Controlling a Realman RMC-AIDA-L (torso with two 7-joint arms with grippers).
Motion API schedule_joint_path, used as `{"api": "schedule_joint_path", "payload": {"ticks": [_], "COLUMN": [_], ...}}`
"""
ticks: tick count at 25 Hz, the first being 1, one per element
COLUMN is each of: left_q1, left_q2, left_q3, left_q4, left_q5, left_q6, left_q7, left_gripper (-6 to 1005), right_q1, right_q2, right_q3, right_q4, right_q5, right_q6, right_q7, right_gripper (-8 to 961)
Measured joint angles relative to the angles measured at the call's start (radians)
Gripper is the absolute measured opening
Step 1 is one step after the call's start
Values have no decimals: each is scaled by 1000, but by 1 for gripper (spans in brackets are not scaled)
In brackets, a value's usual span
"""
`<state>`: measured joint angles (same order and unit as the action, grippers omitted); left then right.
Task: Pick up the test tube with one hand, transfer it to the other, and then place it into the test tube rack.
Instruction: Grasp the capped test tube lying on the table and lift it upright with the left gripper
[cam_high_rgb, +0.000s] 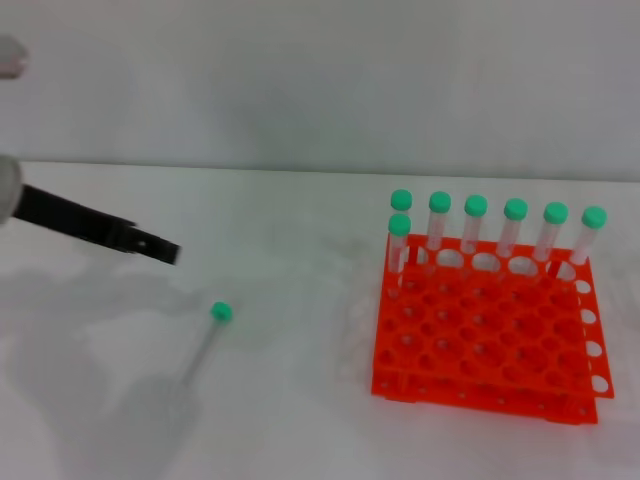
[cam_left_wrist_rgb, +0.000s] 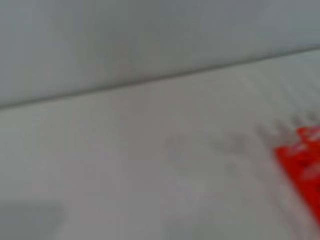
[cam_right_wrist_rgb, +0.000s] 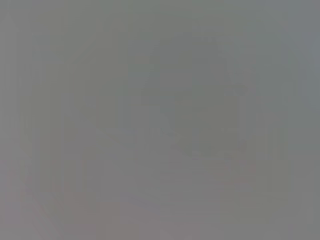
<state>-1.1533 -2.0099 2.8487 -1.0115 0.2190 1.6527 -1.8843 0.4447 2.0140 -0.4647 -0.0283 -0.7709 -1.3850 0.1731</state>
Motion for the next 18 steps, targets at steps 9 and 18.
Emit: {"api": "schedule_joint_path", "payload": {"ticks": [9,18], "left_q1": [-66,-122], "left_q2": [-23,-16], "left_q3": [0,0], "left_q4": [108,147], "left_q5": [145,318], "left_q6": [49,49], "left_q7": [-189,-365], "left_gripper": [701,701], "right_q1": [-12,-23], "right_q2": [0,-2], "right_q3": [0,0], "right_q4": [-6,-39], "right_q5": [0,8], "right_q6": [-8,-15], "right_q7": [-5,-6], "right_gripper": [858,857]}}
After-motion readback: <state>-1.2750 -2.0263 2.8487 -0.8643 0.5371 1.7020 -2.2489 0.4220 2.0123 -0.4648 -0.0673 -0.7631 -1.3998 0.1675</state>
